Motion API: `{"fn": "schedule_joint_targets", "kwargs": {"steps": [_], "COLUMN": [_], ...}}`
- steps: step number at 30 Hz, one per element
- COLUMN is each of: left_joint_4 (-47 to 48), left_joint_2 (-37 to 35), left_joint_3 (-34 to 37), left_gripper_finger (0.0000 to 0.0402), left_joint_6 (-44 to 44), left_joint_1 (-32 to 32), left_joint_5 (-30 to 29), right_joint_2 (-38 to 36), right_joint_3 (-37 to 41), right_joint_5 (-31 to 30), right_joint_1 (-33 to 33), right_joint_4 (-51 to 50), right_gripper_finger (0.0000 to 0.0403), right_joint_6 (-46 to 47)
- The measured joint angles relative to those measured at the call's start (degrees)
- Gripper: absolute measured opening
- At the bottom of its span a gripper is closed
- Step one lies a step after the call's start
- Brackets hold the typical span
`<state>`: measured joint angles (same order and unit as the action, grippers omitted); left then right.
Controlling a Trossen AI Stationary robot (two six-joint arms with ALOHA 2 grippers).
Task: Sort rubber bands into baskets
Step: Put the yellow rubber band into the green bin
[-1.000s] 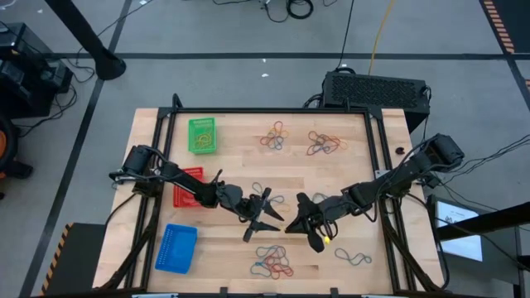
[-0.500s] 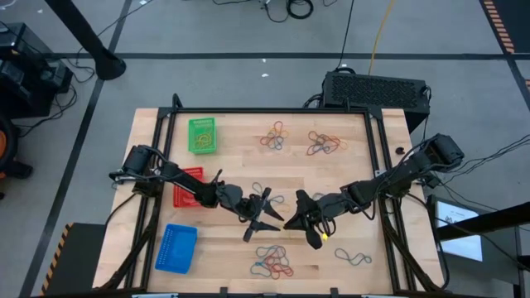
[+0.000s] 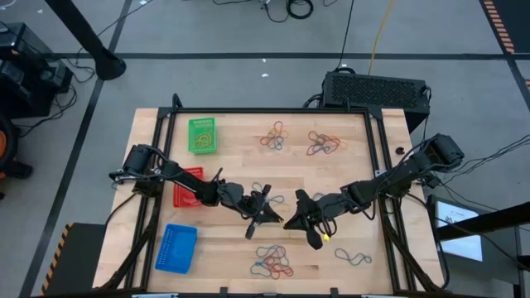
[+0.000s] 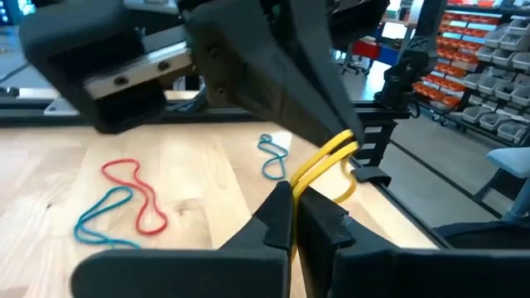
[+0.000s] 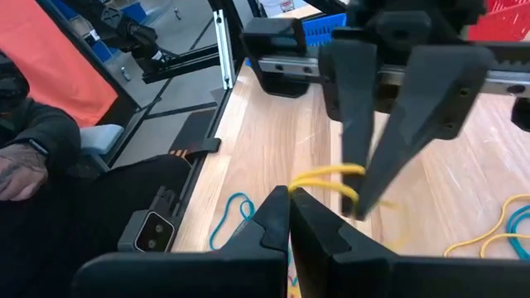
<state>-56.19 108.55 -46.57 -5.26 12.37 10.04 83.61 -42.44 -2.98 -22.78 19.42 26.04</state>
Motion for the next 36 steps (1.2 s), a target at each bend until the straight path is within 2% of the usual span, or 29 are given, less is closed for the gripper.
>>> {"fn": "schedule_joint_targets", "kwargs": {"steps": [4, 8, 14, 23, 26, 31, 36], "left_joint_4": [0.2, 4.0, 20.2, 58.6, 68.8, 81.8, 92.0], "left_joint_2": [0.0, -2.2, -10.0, -29.8, -36.3, -44.3, -48.4], "left_joint_3": [0.0, 0.0, 0.0, 0.1, 0.1, 0.1, 0.1], "left_gripper_finger": [0.0008, 0.0005, 0.0004, 0.0003, 0.0003, 0.0003, 0.0003], "left_joint_6": [-0.3, 0.0, 1.2, 3.1, 3.1, 3.1, 3.1], "left_joint_1": [0.0, -0.4, -2.6, -8.5, -11.6, -18.6, -28.3], "left_joint_5": [0.0, 0.1, -0.6, -17.0, -22.7, -28.5, -32.8], "right_joint_2": [0.0, 0.0, 0.0, 0.0, 0.0, 0.0, 0.0], "right_joint_3": [0.0, 0.0, 0.0, 0.0, 0.0, 0.0, 0.0], "right_joint_5": [0.0, 0.0, 0.0, -0.3, -0.2, -0.2, -0.5], "right_joint_1": [0.5, 1.0, 1.5, 1.7, 1.7, 1.7, 1.9], "right_joint_4": [0.0, -0.7, -5.5, -6.3, -7.8, -10.3, -10.5], "right_gripper_finger": [0.0015, 0.0048, 0.0090, 0.0100, 0.0100, 0.0100, 0.0100], "right_joint_6": [-0.4, -3.5, -9.0, -10.3, -10.5, -10.5, -10.4]}}
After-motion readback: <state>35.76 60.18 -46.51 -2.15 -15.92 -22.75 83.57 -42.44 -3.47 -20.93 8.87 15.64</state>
